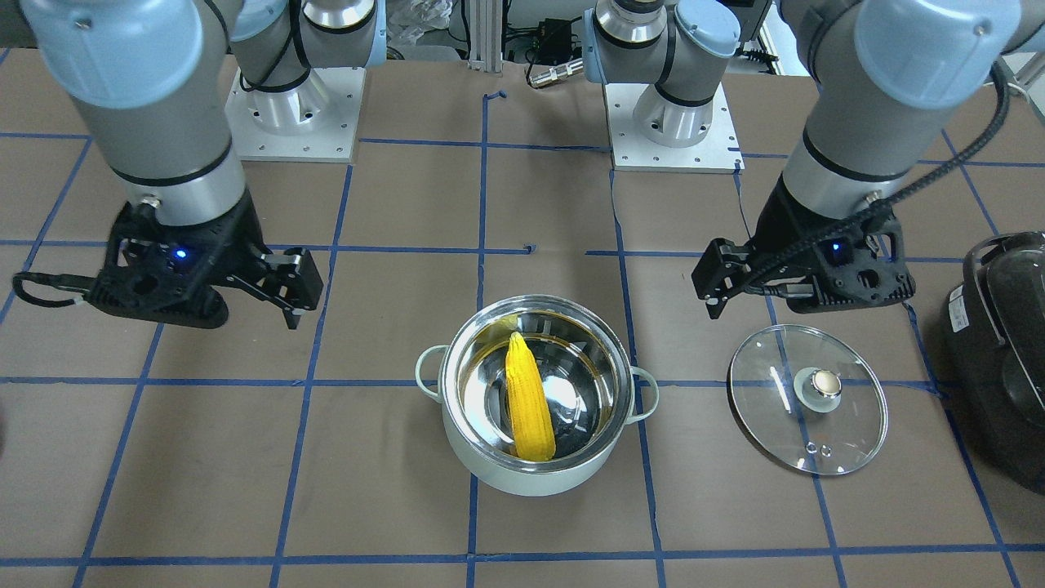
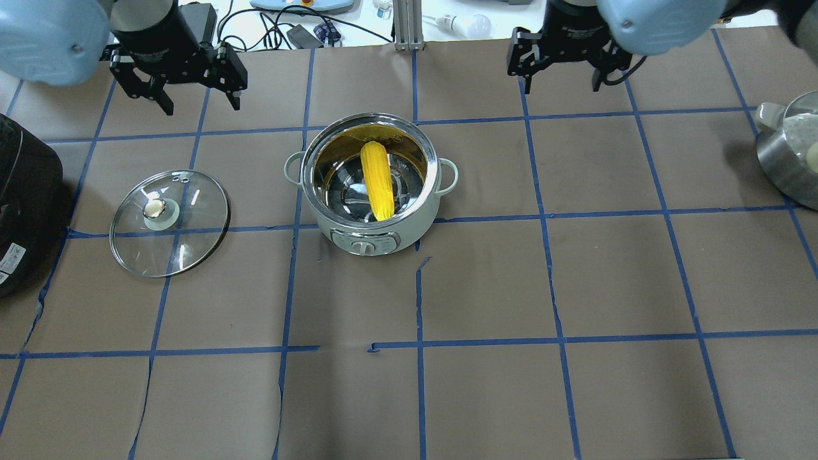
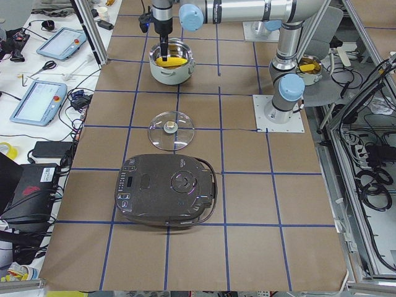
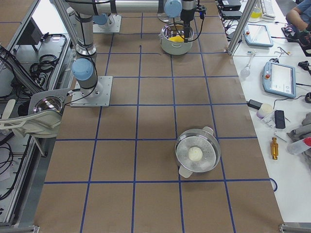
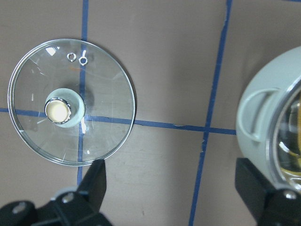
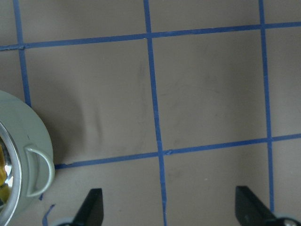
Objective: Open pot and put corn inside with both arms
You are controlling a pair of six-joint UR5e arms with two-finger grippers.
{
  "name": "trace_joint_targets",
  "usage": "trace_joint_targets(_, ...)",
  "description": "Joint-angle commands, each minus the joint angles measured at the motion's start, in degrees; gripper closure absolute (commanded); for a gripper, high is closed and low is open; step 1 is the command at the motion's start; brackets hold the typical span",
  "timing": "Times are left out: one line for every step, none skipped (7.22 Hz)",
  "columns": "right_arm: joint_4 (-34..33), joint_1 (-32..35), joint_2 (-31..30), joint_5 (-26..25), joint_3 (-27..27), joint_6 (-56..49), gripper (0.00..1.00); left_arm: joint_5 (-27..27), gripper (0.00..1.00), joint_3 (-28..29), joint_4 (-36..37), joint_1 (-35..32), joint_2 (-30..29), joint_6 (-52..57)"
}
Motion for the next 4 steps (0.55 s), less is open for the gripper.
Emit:
trace_joint_targets(6.0, -6.3, -4.1, 2.6, 0.0, -6.2, 0.0, -3.0, 0.0, 2.5, -2.1, -5.2, 3.8, -2.0)
trace_joint_targets(8.3, -7.1, -4.8, 5.3, 0.0, -6.2, 0.0, -3.8, 0.0, 2.0, -2.1, -5.1, 4.5, -2.0)
trace_joint_targets(10.4, -6.9, -6.9, 5.5, 0.1, -6.2, 0.0, -4.2, 0.0, 1.8, -1.9, -4.9, 4.6, -2.0)
trace_joint_targets(11.2, -6.8, -8.9, 5.7, 2.5, -6.2, 0.0, -4.2, 0.0, 1.8, -1.8, -4.6, 5.0, -1.4)
